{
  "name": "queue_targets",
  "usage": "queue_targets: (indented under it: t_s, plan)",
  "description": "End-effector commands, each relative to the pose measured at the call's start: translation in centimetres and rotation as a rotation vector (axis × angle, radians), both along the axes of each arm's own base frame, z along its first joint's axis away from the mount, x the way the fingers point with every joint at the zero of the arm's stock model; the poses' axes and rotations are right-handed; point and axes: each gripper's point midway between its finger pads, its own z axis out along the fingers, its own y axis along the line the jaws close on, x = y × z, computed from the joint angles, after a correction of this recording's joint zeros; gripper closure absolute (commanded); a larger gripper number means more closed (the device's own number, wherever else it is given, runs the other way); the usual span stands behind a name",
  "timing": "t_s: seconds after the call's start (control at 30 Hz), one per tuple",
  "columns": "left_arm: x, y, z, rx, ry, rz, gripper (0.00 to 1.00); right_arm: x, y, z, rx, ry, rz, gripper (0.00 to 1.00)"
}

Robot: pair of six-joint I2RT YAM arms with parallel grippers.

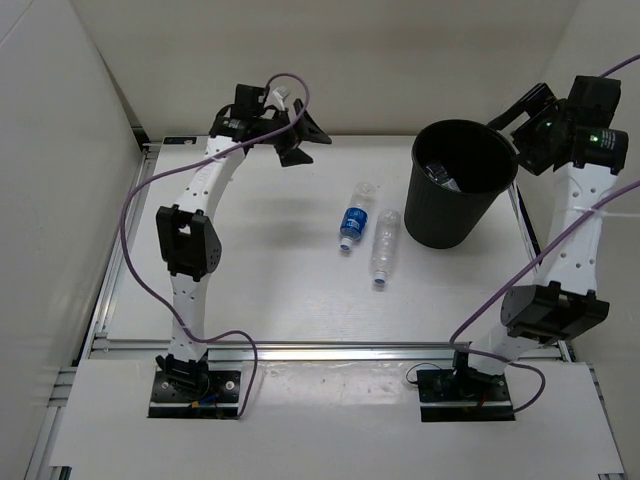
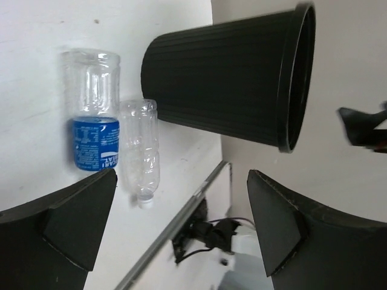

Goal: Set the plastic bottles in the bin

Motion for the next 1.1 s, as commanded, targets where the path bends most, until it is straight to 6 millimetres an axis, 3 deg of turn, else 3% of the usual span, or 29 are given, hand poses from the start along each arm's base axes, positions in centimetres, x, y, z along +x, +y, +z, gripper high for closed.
queue_targets:
  t_s: [0.0, 0.1, 0.17, 0.23, 0.37, 0.5, 0.67, 0.87, 1.07]
  plan:
    - [-0.9, -3.5, -0.5, 0.063, -0.116, -0.074, 0.00, -3.2, 1.0, 4.6, -0.046, -0.123, 0.048, 0.00]
    - [-1.8, -5.9, -3.4, 0.113, -0.095, -0.115, 0.00, -5.1, 2.1, 3.3, 0.000, -0.087, 0.066, 0.00]
    - [-2.0, -6.4, -5.8, 0.182, -0.080, -0.124, 0.00, -5.9, 2.6, 2.7, 0.013, -0.075, 0.080, 0.00]
    - [-1.5, -6.4, -8.5, 0.311, -0.073, -0.070, 0.00, -6.4, 3.3, 1.7, 0.041, -0.052, 0.108, 0.00]
    - [-1.3, -5.3, -11.9, 0.435, -0.026, -0.029, 0.00, -7.6, 4.1, 1.4, 0.060, -0.052, 0.135, 0.00]
    - [-1.1, -5.9, -14.2, 0.493, -0.044, -0.042, 0.00, -8.4, 4.1, 1.7, 0.028, -0.075, 0.139, 0.00]
    - [-2.6, -7.0, -17.1, 0.534, -0.004, -0.088, 0.00, -9.1, 4.2, 1.3, 0.022, -0.070, 0.144, 0.00]
    - [-3.7, -9.0, -18.8, 0.519, 0.005, -0.139, 0.00, -9.9, 4.3, 1.0, 0.006, -0.072, 0.155, 0.00]
    - [-5.0, -10.4, -21.0, 0.503, 0.038, -0.194, 0.00, -10.5, 4.2, -0.6, 0.006, -0.035, 0.139, 0.00]
